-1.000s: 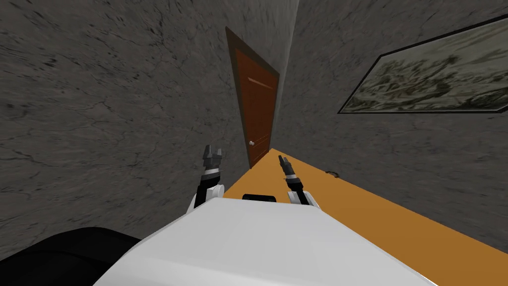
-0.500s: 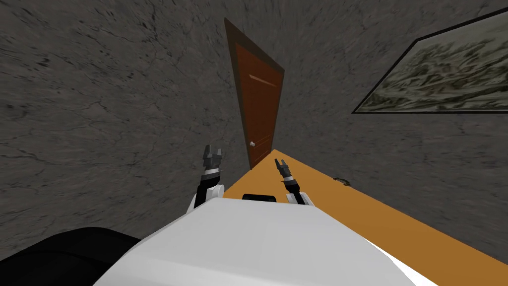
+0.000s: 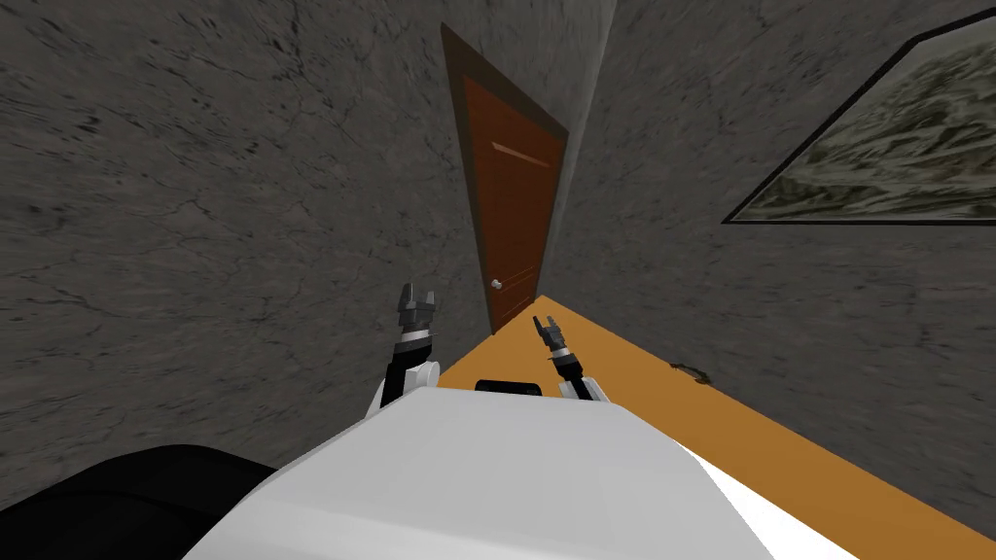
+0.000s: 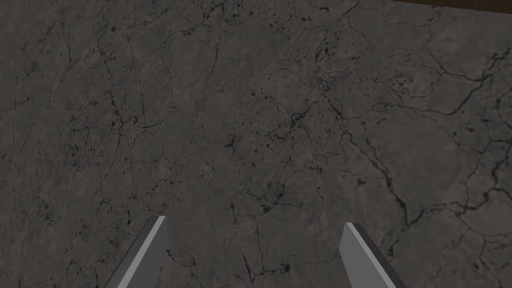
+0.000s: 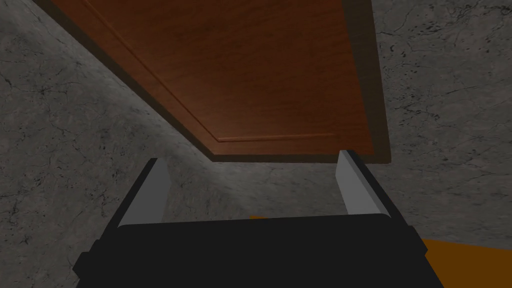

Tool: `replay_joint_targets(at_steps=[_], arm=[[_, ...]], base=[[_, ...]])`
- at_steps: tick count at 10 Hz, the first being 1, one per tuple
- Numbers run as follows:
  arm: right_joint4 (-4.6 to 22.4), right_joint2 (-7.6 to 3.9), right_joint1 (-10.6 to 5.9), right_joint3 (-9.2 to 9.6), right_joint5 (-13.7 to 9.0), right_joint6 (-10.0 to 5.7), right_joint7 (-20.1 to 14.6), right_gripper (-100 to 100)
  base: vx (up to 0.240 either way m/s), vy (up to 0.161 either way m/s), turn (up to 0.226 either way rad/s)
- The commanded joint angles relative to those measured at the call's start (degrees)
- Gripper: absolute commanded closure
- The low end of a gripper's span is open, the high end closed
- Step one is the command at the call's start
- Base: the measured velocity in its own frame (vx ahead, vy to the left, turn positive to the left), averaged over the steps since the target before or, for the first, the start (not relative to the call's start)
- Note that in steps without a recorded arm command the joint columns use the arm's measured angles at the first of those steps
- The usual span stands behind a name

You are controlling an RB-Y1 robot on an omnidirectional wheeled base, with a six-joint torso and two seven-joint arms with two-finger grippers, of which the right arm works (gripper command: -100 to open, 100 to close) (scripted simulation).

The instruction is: Pull the door open

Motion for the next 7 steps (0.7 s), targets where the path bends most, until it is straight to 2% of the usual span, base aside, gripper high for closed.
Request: replay_joint_targets(at_steps=[1,7], arm=[[1.8,0.04,-0.38,0.25,0.9,-0.78,1.6,-100],[9.8,0.23,-2.26,1.48,5.1,-3.65,8.4,-100]], base=[[0.080,-0.058,0.086],[0.102,-0.060,0.116]])
